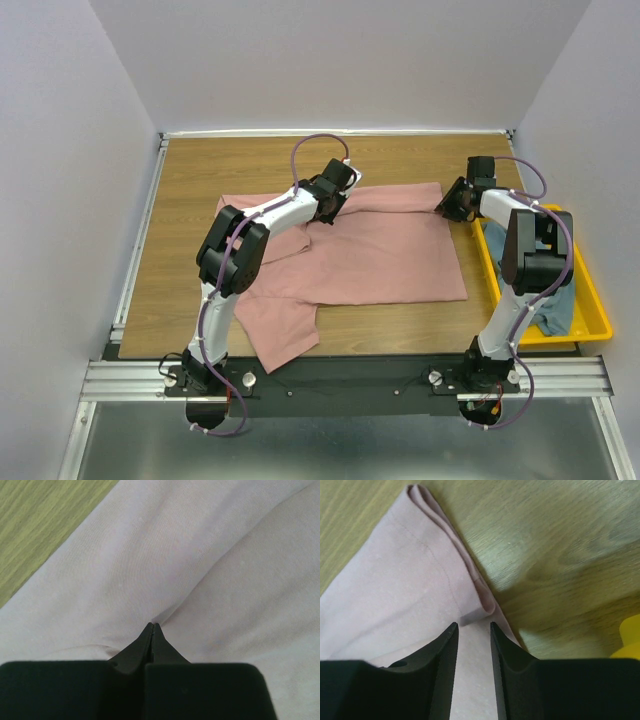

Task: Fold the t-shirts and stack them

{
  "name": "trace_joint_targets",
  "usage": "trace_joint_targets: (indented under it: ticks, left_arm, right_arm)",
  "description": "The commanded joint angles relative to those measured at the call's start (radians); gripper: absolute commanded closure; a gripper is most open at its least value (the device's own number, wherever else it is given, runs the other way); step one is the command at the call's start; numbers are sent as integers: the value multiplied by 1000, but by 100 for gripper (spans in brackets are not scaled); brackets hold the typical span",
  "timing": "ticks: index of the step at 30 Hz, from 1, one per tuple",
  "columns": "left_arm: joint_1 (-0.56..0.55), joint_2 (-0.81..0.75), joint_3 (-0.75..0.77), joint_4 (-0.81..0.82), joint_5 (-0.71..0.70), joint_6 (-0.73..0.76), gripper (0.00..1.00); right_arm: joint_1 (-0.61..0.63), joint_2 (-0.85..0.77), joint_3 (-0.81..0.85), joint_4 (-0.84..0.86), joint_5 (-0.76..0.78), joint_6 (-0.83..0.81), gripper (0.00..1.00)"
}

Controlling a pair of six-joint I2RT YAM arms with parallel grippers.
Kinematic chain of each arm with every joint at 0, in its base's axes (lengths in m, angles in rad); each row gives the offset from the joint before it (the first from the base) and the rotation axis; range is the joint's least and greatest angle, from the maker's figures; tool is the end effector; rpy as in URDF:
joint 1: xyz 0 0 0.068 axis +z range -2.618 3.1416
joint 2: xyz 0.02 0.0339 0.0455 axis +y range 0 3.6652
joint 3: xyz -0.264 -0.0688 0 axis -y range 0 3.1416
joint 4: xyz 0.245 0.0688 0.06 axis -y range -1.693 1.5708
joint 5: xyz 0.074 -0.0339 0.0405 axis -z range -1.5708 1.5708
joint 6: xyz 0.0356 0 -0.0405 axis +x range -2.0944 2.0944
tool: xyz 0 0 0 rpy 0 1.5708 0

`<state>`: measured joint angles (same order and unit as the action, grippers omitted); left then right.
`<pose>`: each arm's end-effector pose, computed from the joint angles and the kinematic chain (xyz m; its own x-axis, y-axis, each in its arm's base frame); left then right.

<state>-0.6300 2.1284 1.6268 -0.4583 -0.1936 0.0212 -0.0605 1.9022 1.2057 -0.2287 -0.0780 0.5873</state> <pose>0.3805 -0.2689 0.1831 -0.6514 0.5007 -0.5701 0.5029 0.8475 0.1697 0.3976 -0.0213 0.1645 -0.6562 0.5932 -0.4664 0.4530 0.8040 0.3852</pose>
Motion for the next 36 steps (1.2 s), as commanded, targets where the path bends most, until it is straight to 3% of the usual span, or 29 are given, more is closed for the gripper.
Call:
trace_joint_targets:
  ticks: [1, 8, 31, 36]
  left_arm:
    - [6, -41, -13, 3, 11, 2, 100]
    - [9, -42, -18, 9, 13, 0, 100]
    - [9, -39, -31, 18, 23, -4, 100]
    - [9, -36, -30, 14, 19, -3, 100]
  right_arm:
    - [-5, 44, 22, 3, 44, 19, 63]
    - [-5, 54, 20, 6, 73, 6, 71]
    - [-5, 81, 64, 9, 103, 25, 68]
    - [-5, 81, 64, 9, 104, 19, 73]
